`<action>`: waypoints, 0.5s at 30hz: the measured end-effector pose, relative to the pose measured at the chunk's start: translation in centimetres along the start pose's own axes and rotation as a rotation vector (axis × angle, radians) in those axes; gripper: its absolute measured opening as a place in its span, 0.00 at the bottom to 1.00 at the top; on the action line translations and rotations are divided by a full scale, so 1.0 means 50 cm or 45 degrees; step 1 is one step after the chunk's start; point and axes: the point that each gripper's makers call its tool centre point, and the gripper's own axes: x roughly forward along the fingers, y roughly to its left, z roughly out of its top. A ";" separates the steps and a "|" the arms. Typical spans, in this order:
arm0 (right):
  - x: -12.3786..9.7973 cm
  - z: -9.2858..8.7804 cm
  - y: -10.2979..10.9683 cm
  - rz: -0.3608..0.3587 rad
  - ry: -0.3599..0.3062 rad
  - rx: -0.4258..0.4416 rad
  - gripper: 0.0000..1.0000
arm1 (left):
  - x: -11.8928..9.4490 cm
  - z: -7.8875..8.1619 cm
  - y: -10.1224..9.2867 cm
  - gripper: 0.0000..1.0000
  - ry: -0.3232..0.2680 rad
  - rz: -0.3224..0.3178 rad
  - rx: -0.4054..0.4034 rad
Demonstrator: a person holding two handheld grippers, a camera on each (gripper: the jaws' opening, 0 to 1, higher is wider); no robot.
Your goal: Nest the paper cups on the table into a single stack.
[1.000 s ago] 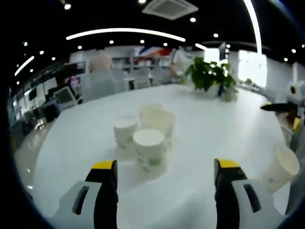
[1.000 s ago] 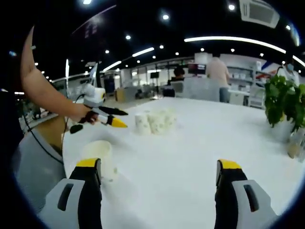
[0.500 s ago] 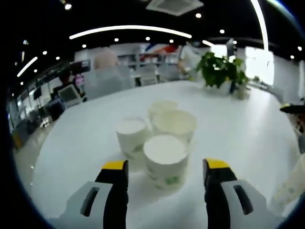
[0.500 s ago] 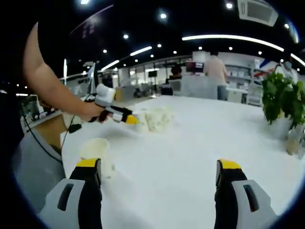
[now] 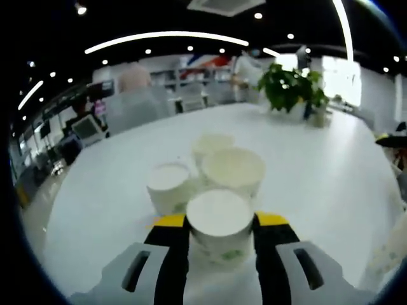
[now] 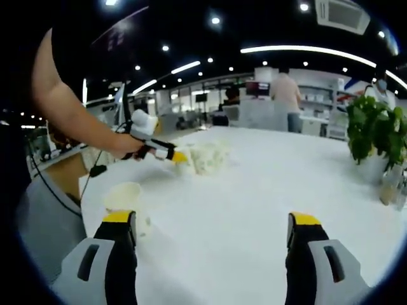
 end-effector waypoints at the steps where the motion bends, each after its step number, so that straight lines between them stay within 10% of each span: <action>1: 0.001 0.000 0.000 0.001 0.002 -0.002 0.97 | -0.001 0.000 0.001 0.39 0.001 0.004 0.001; 15: 0.008 0.007 0.002 0.008 -0.003 -0.010 0.97 | -0.026 0.004 0.015 0.38 0.029 -0.003 -0.005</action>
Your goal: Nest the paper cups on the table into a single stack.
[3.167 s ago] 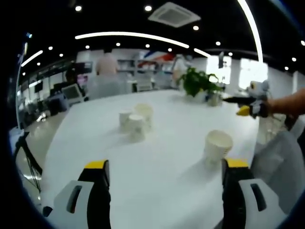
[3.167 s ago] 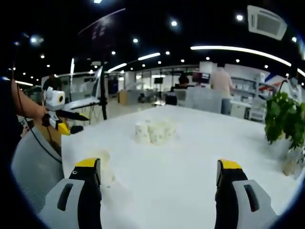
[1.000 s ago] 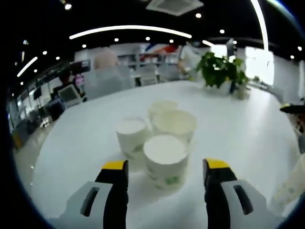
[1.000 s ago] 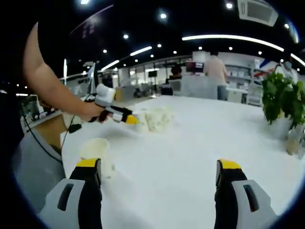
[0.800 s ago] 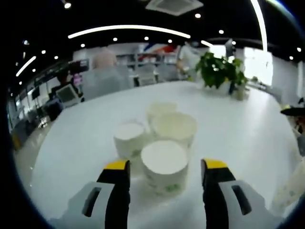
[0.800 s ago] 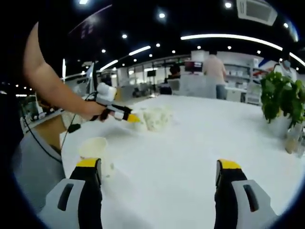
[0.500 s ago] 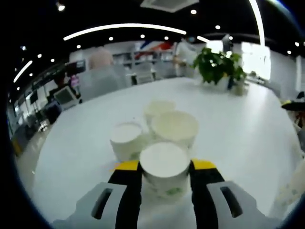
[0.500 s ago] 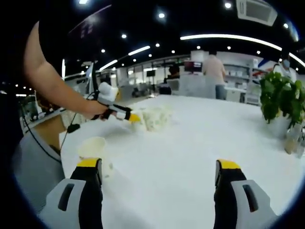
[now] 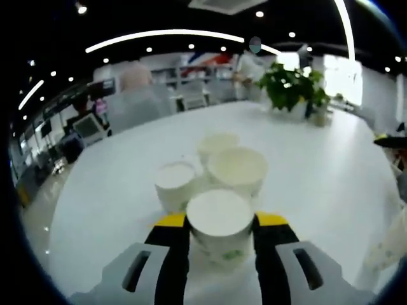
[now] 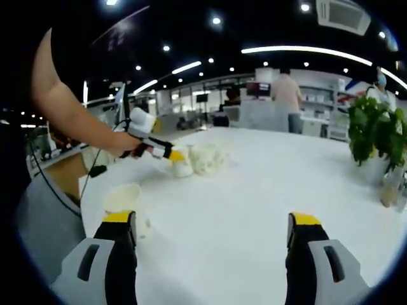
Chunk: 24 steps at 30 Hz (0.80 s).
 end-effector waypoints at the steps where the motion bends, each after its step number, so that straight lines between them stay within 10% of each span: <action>1: 0.000 0.000 0.000 0.001 0.001 -0.001 0.97 | -0.001 0.000 -0.001 0.38 0.002 -0.004 0.002; 24: 0.001 -0.004 -0.010 0.009 0.025 0.000 1.00 | -0.061 0.059 0.032 0.37 0.060 -0.055 -0.031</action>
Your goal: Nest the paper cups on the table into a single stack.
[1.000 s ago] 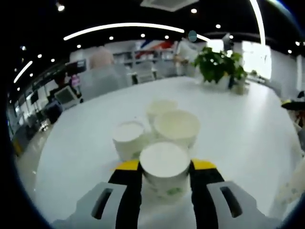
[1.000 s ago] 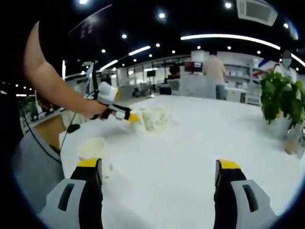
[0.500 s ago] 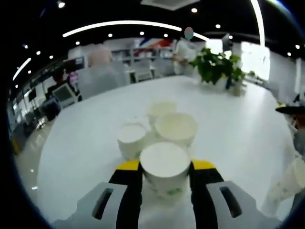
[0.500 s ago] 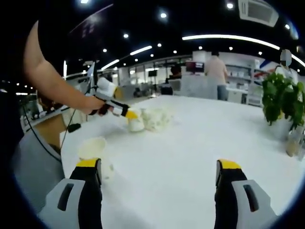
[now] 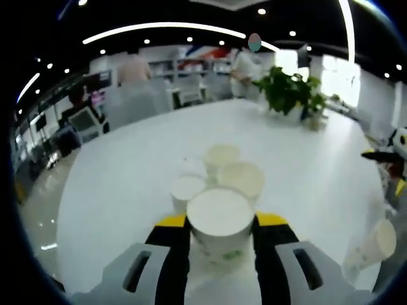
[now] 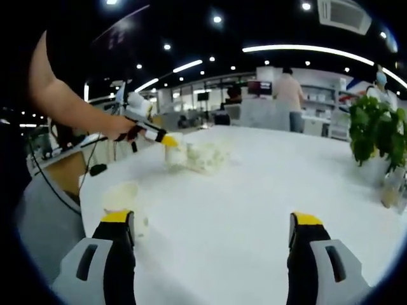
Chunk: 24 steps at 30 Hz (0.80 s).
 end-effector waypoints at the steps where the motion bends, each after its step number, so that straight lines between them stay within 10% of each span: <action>1: 0.000 0.000 0.000 -0.001 0.002 -0.004 1.00 | -0.004 0.005 -0.001 0.37 -0.001 -0.004 -0.002; 24: -0.001 0.019 0.009 0.007 -0.013 -0.027 1.00 | -0.070 0.114 -0.006 0.37 -0.041 -0.091 0.052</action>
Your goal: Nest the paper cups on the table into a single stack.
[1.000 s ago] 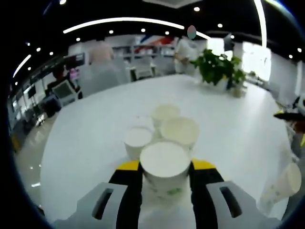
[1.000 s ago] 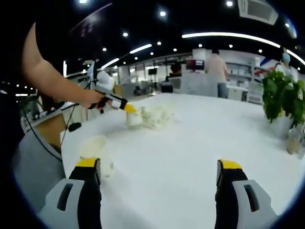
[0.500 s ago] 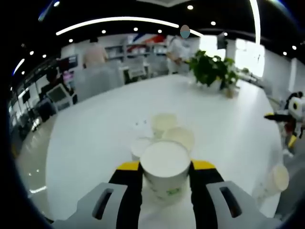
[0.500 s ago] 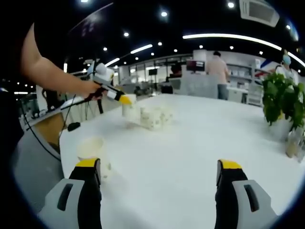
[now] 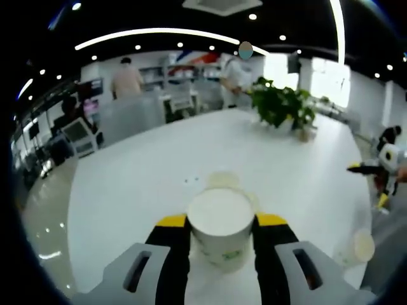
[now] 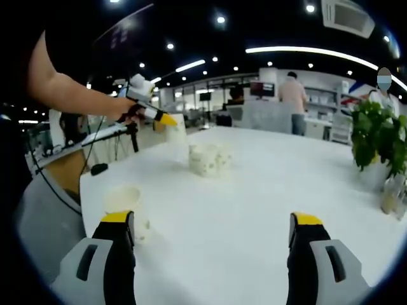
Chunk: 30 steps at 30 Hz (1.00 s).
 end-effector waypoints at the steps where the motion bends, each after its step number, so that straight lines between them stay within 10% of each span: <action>1: 0.000 0.001 0.001 0.001 -0.002 -0.001 1.00 | -0.002 0.002 -0.002 0.37 0.000 -0.002 0.006; 30: -0.009 0.009 0.010 0.001 -0.015 -0.004 1.00 | -0.037 0.046 -0.014 0.37 -0.038 -0.004 0.045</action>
